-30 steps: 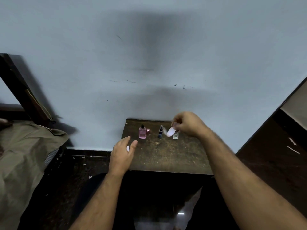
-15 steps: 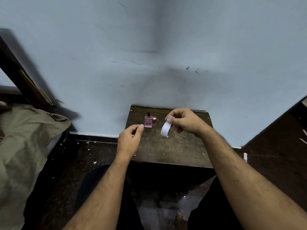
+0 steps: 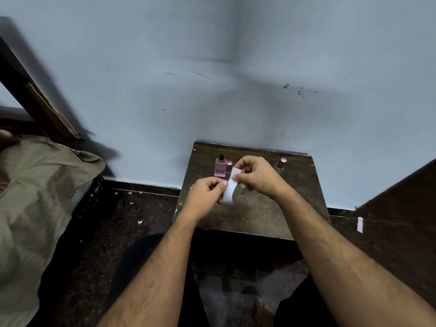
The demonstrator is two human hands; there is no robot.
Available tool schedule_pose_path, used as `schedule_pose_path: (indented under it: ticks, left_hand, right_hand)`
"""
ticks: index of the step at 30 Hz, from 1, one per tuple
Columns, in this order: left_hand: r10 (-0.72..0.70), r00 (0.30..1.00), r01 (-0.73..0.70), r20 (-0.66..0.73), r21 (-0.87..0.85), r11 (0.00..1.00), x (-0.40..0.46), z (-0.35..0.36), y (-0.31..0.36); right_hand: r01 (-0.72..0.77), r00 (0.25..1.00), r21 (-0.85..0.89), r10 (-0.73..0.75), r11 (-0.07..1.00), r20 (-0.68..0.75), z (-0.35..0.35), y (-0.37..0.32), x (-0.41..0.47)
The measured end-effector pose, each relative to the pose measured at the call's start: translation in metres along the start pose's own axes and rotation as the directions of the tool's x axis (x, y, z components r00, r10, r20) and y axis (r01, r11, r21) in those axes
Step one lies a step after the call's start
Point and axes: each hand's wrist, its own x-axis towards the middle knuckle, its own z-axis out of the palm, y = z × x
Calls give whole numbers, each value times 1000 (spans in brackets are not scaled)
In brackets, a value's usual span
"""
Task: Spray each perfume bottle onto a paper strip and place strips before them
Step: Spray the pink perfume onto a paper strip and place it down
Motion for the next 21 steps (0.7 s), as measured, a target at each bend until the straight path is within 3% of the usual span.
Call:
schedule_pose_path:
  ticks: [4, 12, 21]
  left_hand:
    - [-56, 998, 55, 1, 79, 995, 13, -1, -5]
    - [-173, 985, 171, 8, 114, 979, 33, -4, -16]
    - [-301, 953, 296, 23, 126, 947, 53, -4, -29]
  right_hand:
    - [21, 999, -154, -25, 988, -23, 7, 7, 12]
    - [19, 999, -122, -24, 992, -41, 23, 22, 33]
    - [10, 998, -199, -21, 980, -55, 39, 37, 53]
